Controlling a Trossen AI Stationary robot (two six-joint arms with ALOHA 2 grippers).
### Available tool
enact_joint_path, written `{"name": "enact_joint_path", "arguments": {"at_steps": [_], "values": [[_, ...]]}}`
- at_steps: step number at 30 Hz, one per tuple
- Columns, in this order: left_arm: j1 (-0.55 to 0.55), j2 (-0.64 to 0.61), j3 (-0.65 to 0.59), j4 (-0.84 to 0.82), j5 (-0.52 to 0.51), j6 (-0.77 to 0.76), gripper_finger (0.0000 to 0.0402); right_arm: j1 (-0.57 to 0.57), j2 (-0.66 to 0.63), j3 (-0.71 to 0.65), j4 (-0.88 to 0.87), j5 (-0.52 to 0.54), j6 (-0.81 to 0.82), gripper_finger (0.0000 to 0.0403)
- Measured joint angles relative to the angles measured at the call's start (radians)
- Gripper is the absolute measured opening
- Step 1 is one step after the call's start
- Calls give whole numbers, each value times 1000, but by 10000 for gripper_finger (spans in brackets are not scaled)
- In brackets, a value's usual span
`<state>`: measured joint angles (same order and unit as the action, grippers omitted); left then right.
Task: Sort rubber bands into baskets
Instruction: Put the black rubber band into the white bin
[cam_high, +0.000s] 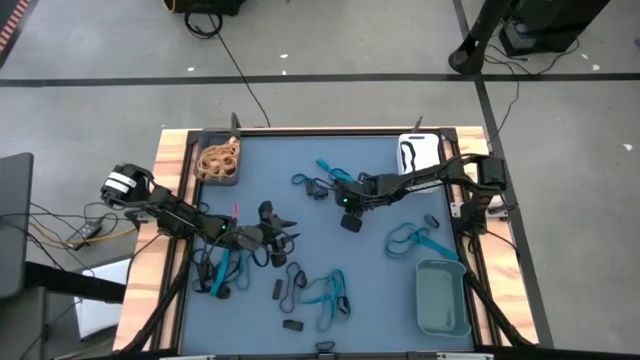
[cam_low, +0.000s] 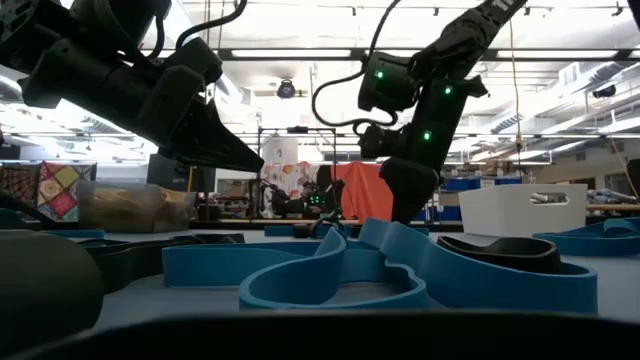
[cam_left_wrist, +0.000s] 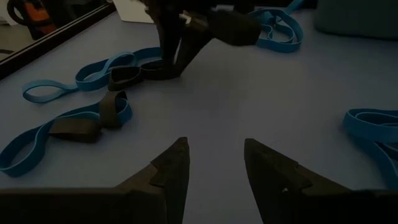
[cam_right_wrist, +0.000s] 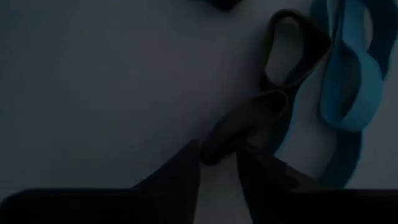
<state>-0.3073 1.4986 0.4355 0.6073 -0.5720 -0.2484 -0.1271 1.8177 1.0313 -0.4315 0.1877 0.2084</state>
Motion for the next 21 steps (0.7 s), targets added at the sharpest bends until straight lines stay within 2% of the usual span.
{"name": "enact_joint_path", "arguments": {"at_steps": [7,15,21], "values": [[0,0,0,-5,0,-17,158,-6,24,2,9,-35,-23,17],[0,0,0,-11,0,-15,158,5,-80,-2,-22,5,-28,7],[0,0,0,-21,0,-9,158,-7,-184,-2,-140,129,7,7]]}}
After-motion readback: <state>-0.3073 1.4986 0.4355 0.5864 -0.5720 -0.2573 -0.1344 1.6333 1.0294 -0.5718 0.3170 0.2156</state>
